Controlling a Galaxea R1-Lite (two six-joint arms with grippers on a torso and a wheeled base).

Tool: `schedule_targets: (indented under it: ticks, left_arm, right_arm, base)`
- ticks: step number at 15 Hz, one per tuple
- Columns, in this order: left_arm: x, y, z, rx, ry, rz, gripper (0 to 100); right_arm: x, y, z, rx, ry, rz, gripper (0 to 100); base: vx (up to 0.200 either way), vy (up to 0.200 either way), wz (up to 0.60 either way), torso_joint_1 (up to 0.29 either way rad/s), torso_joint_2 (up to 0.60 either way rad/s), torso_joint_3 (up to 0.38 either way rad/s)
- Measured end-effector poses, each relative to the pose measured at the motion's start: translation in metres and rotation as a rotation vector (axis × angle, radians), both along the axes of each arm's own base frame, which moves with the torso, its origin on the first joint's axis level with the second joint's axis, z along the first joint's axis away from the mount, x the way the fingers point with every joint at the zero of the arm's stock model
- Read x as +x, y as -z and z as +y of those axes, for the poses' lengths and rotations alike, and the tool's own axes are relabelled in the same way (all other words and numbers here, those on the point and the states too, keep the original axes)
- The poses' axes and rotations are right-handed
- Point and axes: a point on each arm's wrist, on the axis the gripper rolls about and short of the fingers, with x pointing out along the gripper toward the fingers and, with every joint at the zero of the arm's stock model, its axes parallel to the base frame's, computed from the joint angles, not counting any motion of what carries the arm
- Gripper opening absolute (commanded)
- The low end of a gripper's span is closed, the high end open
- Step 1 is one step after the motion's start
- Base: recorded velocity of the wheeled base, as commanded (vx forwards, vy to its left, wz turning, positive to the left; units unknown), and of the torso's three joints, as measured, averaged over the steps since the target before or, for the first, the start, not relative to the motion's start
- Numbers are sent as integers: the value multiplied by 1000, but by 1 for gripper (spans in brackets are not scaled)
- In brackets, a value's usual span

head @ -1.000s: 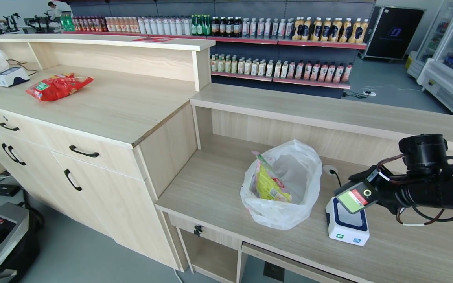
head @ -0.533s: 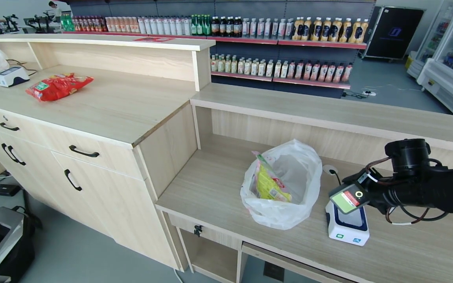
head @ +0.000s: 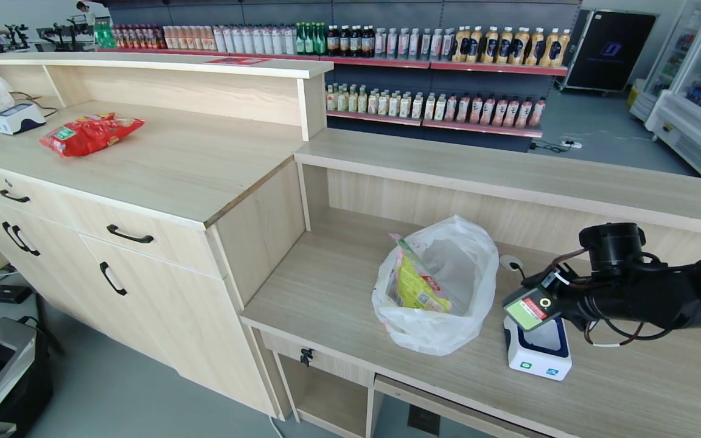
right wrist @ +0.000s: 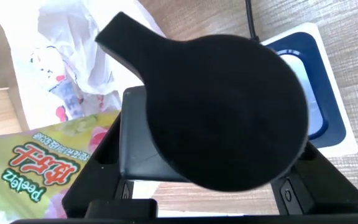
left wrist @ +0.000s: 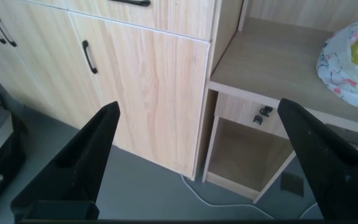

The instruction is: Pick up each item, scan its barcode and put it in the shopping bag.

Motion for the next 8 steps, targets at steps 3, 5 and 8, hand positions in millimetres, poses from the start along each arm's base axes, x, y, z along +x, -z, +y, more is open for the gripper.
schedule_targets:
  ticks: [3,5,8]
  left_arm:
    - [0,0,0,0,0,0,100]
    - [0,0,0,0,0,0,100]
    - [0,0,0,0,0,0,100]
  right_arm:
    - [4,9,1,-16,-17,13,0]
    - [5,13,1,-22,-22,20,0]
    - [6,16,1,-23,-22,29,0]
  base:
    - [0,0,0,0,0,0]
    - [0,0,0,0,0,0]
    - [0,0,0,0,0,0]
